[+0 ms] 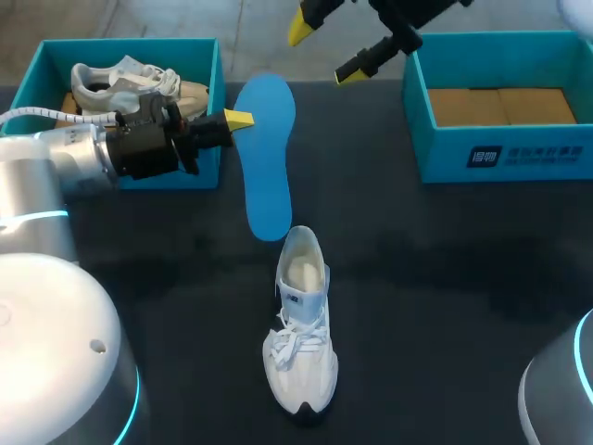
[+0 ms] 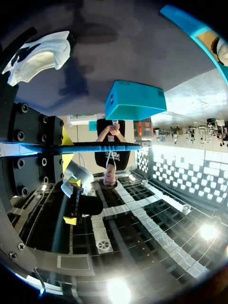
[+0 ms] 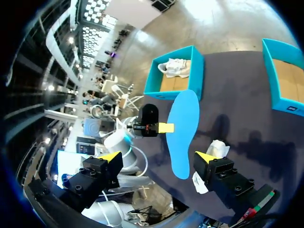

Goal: Take the shoe out of the shoebox, open the shoe tongue, remove and reinsert the insole, then place the shoe into the shoebox

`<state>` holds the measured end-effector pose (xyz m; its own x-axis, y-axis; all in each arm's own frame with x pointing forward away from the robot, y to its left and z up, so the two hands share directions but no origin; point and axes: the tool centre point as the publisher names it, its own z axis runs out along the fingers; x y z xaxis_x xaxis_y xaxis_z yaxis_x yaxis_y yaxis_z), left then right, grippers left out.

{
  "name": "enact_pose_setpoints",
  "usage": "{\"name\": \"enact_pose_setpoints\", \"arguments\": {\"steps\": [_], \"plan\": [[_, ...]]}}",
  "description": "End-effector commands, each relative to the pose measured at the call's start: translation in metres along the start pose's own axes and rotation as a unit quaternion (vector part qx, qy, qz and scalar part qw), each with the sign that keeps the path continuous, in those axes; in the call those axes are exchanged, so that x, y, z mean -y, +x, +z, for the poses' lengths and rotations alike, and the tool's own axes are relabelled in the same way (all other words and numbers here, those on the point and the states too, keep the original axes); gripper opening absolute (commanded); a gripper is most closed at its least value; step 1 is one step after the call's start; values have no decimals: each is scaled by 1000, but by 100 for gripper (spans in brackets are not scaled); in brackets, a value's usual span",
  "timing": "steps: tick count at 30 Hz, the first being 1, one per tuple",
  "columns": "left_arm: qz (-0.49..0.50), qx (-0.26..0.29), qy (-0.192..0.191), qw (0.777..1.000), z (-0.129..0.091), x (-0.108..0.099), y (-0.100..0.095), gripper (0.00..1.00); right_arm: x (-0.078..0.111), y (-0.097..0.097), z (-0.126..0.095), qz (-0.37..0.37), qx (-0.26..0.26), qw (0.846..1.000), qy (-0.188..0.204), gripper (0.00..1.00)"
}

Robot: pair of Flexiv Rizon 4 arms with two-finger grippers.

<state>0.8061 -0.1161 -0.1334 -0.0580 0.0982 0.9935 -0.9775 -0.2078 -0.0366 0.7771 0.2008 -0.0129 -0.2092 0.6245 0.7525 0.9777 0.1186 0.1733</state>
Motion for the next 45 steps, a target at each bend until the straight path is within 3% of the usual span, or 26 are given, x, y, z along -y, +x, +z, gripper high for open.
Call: {"name": "enact_pose_setpoints", "arguments": {"steps": [1, 11, 45], "plan": [[0, 2, 0, 1000, -1, -1, 1, 0, 8, -11, 1, 3, -175, 984, -8, 100], [0, 2, 0, 1000, -1, -1, 1, 0, 11, -29, 2, -3, -227, 974, -20, 100], [18, -2, -1, 1000, 0, 1, 2, 0, 6, -45, 5, 5, -249, 968, -16, 100]]}}
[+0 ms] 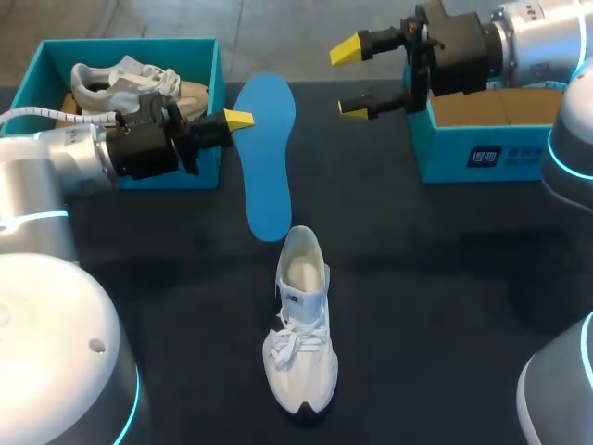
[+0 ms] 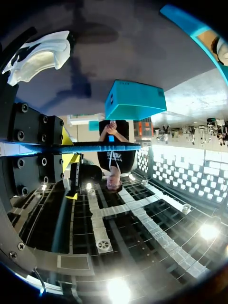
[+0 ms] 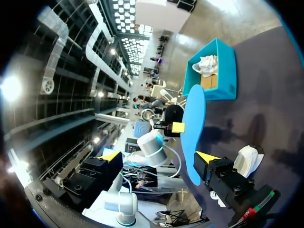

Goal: Take the shoe out of the shoebox, open the shoe tongue, remove and reinsert the insole, then place the shoe into the shoebox

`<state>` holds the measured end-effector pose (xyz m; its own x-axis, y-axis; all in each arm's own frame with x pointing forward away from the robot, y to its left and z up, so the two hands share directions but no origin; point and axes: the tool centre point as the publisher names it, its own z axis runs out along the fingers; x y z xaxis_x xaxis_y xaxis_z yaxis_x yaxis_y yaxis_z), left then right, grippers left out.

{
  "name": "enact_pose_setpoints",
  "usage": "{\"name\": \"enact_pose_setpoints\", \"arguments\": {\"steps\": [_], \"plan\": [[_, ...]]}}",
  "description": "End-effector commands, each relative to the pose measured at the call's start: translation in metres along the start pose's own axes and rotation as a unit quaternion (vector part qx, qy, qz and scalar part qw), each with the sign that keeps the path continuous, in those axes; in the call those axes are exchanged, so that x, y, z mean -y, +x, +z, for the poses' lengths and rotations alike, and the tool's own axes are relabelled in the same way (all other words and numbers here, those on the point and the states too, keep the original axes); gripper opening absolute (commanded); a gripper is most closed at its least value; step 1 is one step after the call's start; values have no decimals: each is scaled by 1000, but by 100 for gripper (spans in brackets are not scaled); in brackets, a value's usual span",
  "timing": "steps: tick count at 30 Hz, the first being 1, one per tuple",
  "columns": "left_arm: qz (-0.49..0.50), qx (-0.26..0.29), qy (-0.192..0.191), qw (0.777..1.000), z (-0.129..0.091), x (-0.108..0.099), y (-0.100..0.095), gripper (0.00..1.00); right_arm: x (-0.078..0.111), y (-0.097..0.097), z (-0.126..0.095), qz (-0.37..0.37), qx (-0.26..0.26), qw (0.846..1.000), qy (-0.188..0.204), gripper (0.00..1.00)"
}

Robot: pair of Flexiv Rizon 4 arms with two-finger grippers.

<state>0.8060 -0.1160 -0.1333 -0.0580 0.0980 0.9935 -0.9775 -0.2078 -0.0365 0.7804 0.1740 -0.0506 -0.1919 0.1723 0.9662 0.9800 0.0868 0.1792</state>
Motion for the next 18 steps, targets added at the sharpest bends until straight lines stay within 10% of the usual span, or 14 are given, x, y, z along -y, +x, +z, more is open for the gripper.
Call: {"name": "enact_pose_setpoints", "arguments": {"steps": [1, 18], "plan": [[36, -6, 1, 999, 2, 4, 3, 0, 0, 0, 1, 1, 1, 1000, -1, 100], [322, -73, -25, 944, 6, 24, 26, 0, 0, 0, 1, 1, 1, 1000, -1, 100]]}}
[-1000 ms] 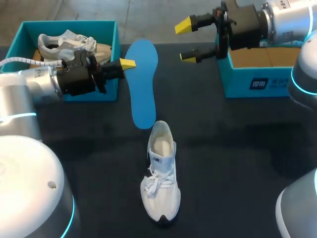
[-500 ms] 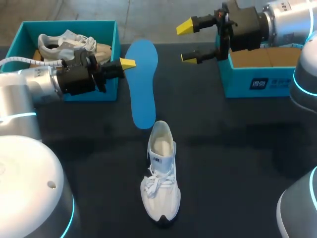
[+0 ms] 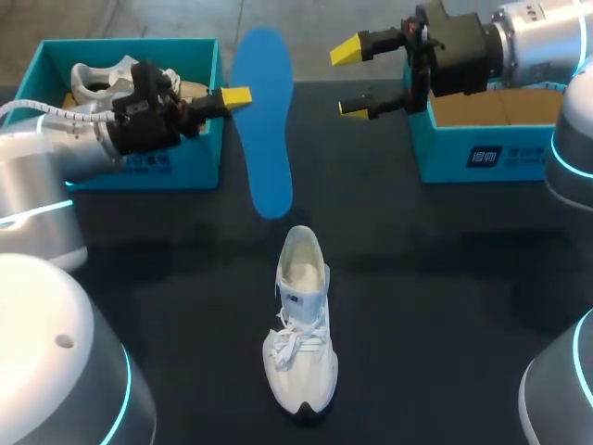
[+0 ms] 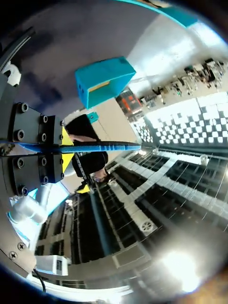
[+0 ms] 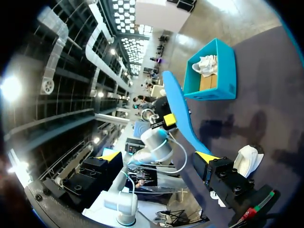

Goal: Take the shoe out of the shoebox, open the shoe tongue, remove and reinsert the insole, then place the shoe into the shoebox

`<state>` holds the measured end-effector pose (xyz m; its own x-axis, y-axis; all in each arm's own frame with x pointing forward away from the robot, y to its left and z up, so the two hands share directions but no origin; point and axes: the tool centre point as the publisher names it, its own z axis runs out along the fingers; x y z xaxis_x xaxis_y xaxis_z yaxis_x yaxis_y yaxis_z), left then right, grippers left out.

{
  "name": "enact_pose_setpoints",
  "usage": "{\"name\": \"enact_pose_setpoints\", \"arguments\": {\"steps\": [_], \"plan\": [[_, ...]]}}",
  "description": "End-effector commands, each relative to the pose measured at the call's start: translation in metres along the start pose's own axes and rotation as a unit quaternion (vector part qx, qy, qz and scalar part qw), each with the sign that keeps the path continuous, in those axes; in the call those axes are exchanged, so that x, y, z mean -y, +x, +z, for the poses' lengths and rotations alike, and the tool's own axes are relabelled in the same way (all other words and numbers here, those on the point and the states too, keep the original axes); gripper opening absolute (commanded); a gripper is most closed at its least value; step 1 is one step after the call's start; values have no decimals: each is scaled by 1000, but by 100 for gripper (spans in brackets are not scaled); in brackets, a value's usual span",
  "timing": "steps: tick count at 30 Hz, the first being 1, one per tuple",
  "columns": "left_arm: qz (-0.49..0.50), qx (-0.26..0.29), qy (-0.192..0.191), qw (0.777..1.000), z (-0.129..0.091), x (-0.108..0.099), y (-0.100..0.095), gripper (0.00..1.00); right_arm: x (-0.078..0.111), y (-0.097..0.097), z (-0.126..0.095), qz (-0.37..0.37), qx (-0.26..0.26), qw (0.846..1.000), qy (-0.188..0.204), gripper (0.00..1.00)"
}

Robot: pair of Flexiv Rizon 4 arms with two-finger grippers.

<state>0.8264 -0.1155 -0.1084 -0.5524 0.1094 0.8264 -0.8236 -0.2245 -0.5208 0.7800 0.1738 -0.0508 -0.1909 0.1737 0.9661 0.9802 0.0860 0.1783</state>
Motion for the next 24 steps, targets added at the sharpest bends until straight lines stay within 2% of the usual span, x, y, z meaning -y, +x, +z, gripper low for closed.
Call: {"name": "enact_pose_setpoints", "arguments": {"steps": [1, 9, 16, 24], "plan": [[85, -17, -5, 996, -1, 5, 2, 0, -1, 0, 2, 0, 1, 1000, 0, 100], [229, -59, 24, 971, 0, 1, 13, 0, -1, 0, 2, 0, 1, 1000, 0, 100], [349, -99, 8, 932, 4, -3, 23, 0, -1, 0, 2, 0, 1, 1000, 0, 100], [349, -99, 8, 932, 4, -3, 23, 0, -1, 0, 2, 0, 1, 1000, 0, 100]]}}
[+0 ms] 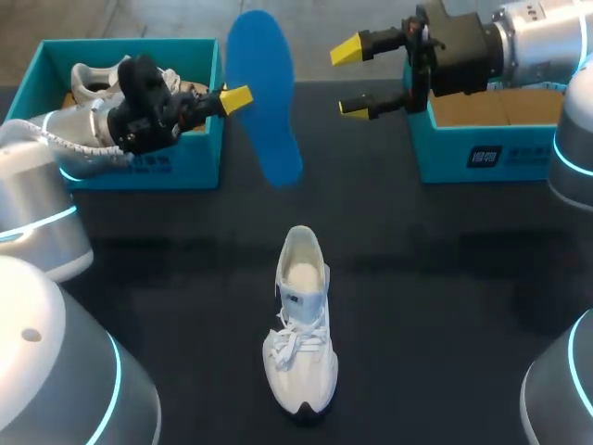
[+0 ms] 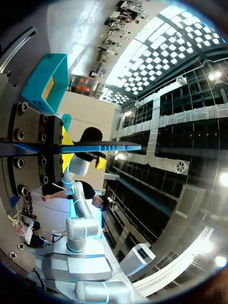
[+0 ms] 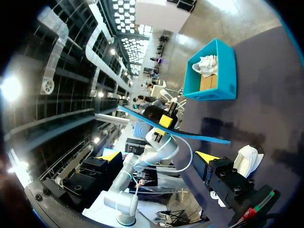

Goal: Take the shoe out of the shoebox, open the shoe tongue, remove and reinsert the insole, then place the shoe into the shoebox

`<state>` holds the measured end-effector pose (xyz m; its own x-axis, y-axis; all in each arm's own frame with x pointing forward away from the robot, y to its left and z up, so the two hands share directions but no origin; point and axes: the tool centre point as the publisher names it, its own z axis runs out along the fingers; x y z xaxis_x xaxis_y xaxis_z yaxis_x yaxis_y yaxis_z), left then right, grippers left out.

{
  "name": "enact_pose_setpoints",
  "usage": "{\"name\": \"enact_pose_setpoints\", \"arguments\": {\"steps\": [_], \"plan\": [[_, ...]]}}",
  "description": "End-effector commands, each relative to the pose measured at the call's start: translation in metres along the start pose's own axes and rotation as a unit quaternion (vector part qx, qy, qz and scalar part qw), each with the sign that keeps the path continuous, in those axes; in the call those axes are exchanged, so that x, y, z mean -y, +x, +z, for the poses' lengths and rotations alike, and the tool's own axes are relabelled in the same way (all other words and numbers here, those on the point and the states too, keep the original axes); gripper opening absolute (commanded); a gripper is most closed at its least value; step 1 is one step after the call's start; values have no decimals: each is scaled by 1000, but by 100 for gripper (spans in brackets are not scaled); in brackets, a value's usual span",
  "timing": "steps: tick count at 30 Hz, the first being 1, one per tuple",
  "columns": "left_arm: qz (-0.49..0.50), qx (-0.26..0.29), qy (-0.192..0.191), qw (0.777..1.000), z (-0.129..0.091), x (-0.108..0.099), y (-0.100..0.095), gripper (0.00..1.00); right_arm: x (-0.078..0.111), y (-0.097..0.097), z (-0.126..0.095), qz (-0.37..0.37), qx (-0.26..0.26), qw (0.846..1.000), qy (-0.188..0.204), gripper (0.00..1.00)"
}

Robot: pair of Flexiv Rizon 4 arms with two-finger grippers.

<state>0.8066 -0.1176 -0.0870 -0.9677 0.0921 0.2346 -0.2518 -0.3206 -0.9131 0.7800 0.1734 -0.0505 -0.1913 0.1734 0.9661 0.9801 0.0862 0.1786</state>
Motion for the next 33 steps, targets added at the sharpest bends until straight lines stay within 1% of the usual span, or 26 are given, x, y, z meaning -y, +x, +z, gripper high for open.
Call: {"name": "enact_pose_setpoints", "arguments": {"steps": [1, 6, 9, 10, 12, 13, 15, 16, 19, 21, 23, 25, 26, 33], "plan": [[-1, -8, 0, 1000, -1, -2, -5, 0, -1, 0, 2, 0, 1, 1000, 0, 100], [-1, -8, 0, 1000, -1, -2, -5, 0, -1, 0, 2, 0, 1, 1000, 0, 100], [95, -34, -9, 995, 2, -4, 0, 0, -1, 0, 2, 0, 1, 1000, 0, 100], [100, -44, -7, 994, 2, -3, 2, 0, -1, 0, 2, 0, 1, 1000, 0, 100], [176, -55, -4, 983, 3, -2, 3, 0, -1, 0, 2, 0, 1, 1000, 0, 100], [179, -59, 14, 982, 3, 0, 5, 0, -1, 0, 2, 0, 1, 1000, 0, 100], [227, -65, 21, 972, 2, 4, 7, 0, -1, 0, 2, 0, 1, 1000, 0, 100], [235, -73, 30, 969, 1, 6, 10, 0, -1, 0, 2, 0, 1, 1000, 0, 100], [276, -89, 31, 956, 0, 10, 13, 0, -1, 0, 2, 0, 1, 1000, 0, 100], [353, -87, 19, 931, 0, 8, 13, 0, -1, 0, 2, 0, 1, 1000, 0, 100], [378, -96, 20, 921, 1, 5, 12, 0, -1, 0, 2, 0, 1, 1000, 0, 100], [453, -109, 8, 885, 2, 0, 9, 0, -1, 0, 2, 0, 1, 1000, 0, 100], [511, -113, 7, 852, 2, -3, 7, 0, -1, 0, 2, 0, 1, 1000, 0, 100], [511, -113, 7, 852, 2, -3, 7, 0, -1, 0, 2, 0, 1, 1000, 0, 100]]}}
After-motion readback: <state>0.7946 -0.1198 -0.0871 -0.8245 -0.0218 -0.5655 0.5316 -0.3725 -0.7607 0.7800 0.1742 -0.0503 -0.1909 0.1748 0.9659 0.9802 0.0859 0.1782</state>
